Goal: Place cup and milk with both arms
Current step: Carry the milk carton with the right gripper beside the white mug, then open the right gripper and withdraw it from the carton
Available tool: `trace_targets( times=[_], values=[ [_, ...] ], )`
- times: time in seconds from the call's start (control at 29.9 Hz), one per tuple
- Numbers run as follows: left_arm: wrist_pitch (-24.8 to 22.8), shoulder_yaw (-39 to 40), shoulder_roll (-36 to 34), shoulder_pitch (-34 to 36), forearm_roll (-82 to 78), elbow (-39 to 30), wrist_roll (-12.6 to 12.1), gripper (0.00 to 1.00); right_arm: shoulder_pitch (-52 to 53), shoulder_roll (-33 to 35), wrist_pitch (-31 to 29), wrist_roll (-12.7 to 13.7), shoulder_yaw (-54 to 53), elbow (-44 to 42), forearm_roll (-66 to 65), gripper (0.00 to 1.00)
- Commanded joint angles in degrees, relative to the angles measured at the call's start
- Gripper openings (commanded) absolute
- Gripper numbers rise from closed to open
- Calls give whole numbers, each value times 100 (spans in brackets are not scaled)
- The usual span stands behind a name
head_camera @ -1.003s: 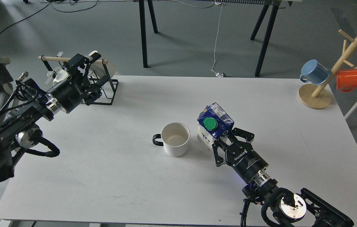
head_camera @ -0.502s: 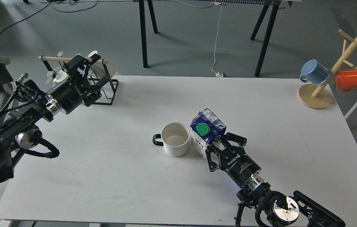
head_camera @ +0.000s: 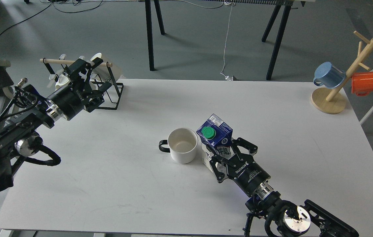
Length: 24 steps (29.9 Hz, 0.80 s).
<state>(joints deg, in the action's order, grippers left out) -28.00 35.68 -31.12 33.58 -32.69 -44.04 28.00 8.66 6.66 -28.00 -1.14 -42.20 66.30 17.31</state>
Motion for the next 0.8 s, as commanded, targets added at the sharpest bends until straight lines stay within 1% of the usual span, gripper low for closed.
trace_targets(
  times=[0.0, 0.03, 0.07, 0.17, 0.4, 0.6, 0.7, 0.77],
  values=[
    [0, 0, 1, 0, 0, 0, 0, 94, -31, 2, 0, 0, 1, 41, 0, 88],
    [0, 0, 1, 0, -9, 0, 0, 94, -40, 10, 0, 0, 1, 59, 0, 94],
    [0, 0, 1, 0, 0, 0, 0, 94, -48, 28, 0, 0, 1, 94, 0, 95],
    [0, 0, 1, 0, 0, 0, 0, 94, -241, 142, 0, 0, -16, 260, 0, 95],
    [0, 0, -16, -44, 0, 0, 0, 94, -874, 879, 0, 0, -104, 823, 9, 95],
    [0, 0, -16, -44, 0, 9, 0, 94, -1498, 1793, 0, -44, -227, 1315, 44, 95],
    [0, 9, -25, -53, 0, 9, 0, 94, -1849, 2276, 0, -44, -543, 1588, 44, 95],
    [0, 9, -34, -106, 0, 9, 0, 94, -2052, 2645, 0, -62, -955, 1623, 70, 95]
  ],
)
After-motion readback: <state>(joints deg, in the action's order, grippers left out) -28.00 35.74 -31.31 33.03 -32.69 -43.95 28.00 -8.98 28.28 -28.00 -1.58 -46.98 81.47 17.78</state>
